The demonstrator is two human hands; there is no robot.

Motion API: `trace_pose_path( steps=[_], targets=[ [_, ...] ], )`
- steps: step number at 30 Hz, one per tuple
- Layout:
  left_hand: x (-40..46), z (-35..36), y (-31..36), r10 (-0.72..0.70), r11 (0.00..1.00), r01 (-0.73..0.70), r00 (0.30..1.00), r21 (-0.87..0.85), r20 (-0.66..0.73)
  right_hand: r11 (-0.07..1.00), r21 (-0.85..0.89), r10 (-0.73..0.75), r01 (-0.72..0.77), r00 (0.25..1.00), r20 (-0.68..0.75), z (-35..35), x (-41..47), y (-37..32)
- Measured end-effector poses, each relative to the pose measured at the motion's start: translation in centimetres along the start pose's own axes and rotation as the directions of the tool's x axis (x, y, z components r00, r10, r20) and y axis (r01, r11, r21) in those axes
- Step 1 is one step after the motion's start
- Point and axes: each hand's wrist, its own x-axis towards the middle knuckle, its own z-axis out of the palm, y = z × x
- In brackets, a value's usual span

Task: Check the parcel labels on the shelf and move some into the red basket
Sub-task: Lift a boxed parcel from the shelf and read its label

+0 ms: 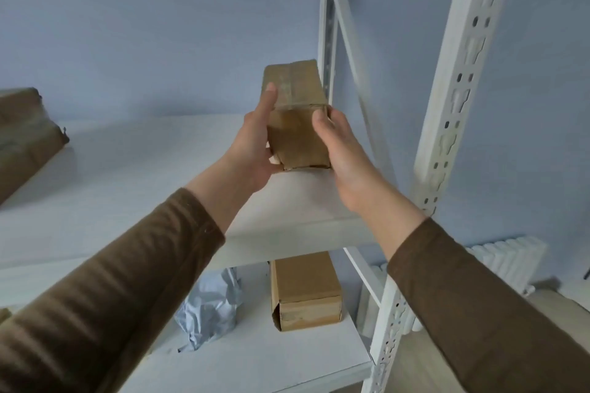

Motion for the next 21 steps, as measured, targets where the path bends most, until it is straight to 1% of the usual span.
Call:
trace_pose_path(
  steps=[1, 3, 6, 7, 8, 10, 12, 13, 15, 16, 18, 21],
  targets=[
    [-0.4, -0.7, -0.2, 0.005, 0.999, -0.006, 1.0, -0.048, -0.028, 0.998, -0.031, -0.057, 0.057, 0.998, 0.01, 0.6, -0.6, 0.1],
    [-1.1, -2.3, -0.8, 0.003, 0.988, -0.016, 0.997, -0.155, -0.083, 0.972, -0.089, -0.22, 0.22, 0.975, 0.002, 1.8, -1.8, 0.6],
    [-2.3, -4.7, -1.6, -0.02, 0.958, -0.02, 0.99, -0.285, -0.138, 0.866, -0.212, -0.47, 0.453, 0.882, -0.03, 3.2, -2.6, 1.3],
    [-2.7, -5.4, -1.7, -0.026, 0.948, -0.018, 0.991, -0.317, -0.134, 0.833, -0.256, -0.518, 0.491, 0.854, -0.05, 3.6, -2.8, 1.4],
    [-3.1, -6.0, -1.8, -0.029, 0.938, -0.017, 0.991, -0.346, -0.129, 0.822, -0.287, -0.533, 0.492, 0.842, -0.086, 3.9, -2.8, 1.5],
    [-3.8, -7.0, -1.8, -0.04, 0.921, -0.009, 0.992, -0.389, -0.117, 0.853, -0.28, -0.499, 0.442, 0.848, -0.182, 4.3, -2.8, 1.2],
    [-4.4, -7.7, -1.7, -0.05, 0.913, 0.003, 0.993, -0.408, -0.105, 0.925, -0.142, -0.378, 0.352, 0.892, -0.248, 4.5, -2.9, 0.7],
    [-4.7, -7.9, -1.6, -0.052, 0.911, 0.011, 0.995, -0.412, -0.089, 0.958, -0.037, -0.285, 0.285, 0.928, -0.241, 4.7, -2.9, 0.6],
    [-5.2, -8.3, -1.5, -0.05, 0.913, 0.018, 0.996, -0.408, -0.067, 0.978, 0.143, -0.124, 0.15, 0.977, -0.172, 5.0, -3.0, 0.4],
    [-5.3, -8.4, -1.4, -0.046, 0.915, 0.017, 0.997, -0.403, -0.065, 0.975, 0.201, -0.072, 0.095, 0.99, -0.12, 5.2, -3.0, 0.5],
    [-5.4, -8.7, -1.5, -0.047, 0.917, 0.021, 0.997, -0.398, -0.056, 0.956, 0.293, 0.004, 0.001, 1.0, -0.017, 5.5, -3.2, 0.6],
    [-5.8, -8.8, -1.5, -0.037, 0.93, 0.013, 0.998, -0.368, -0.057, 0.899, 0.421, 0.079, -0.121, 0.99, 0.117, 5.5, -3.5, 1.1]
  ],
)
